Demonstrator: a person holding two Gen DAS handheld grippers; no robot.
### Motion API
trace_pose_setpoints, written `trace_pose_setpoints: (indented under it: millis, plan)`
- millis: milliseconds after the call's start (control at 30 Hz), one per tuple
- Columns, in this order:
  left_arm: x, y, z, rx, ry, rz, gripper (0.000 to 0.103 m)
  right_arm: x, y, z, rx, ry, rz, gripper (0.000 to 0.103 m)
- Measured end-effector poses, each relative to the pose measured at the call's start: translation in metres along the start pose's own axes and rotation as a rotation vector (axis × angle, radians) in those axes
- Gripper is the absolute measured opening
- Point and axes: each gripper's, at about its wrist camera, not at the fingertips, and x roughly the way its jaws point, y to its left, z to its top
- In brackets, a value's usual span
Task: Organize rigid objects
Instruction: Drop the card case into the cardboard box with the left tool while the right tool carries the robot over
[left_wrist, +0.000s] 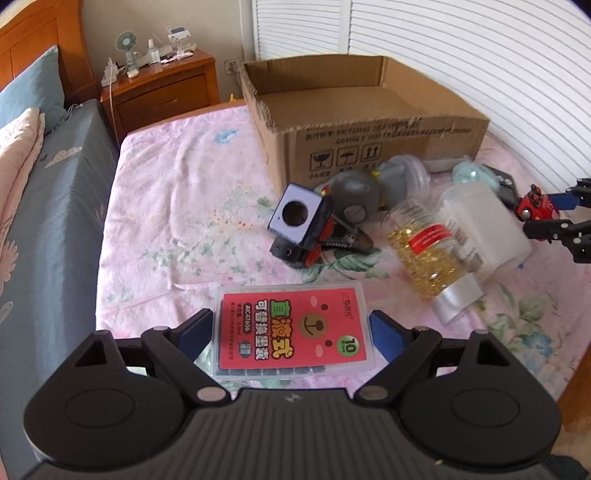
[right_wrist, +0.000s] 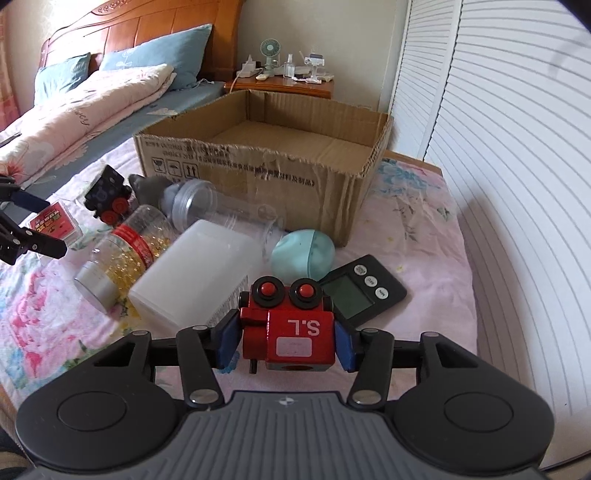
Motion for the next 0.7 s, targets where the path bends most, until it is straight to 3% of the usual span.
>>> trace_pose_setpoints:
  millis: [367,500,700]
  plan:
    - [-0.035,-0.013,0.068,0.082,-0.126,-0.063,0.089,-0.026,0.004,0.048,-0.067,-0.088,0.039,0.057]
    - [-0.026,-0.022,0.107,0.126,-0.178,-0.044,0.089,-0.026,0.003,0.07,-0.077,-0.124,0.036,0.057]
    - [0.012,-0.025,0.163,0.137,-0.173,-0.037,0.089,-0.015,-0.002,0.094,-0.062,-0.127,0.03,0.057]
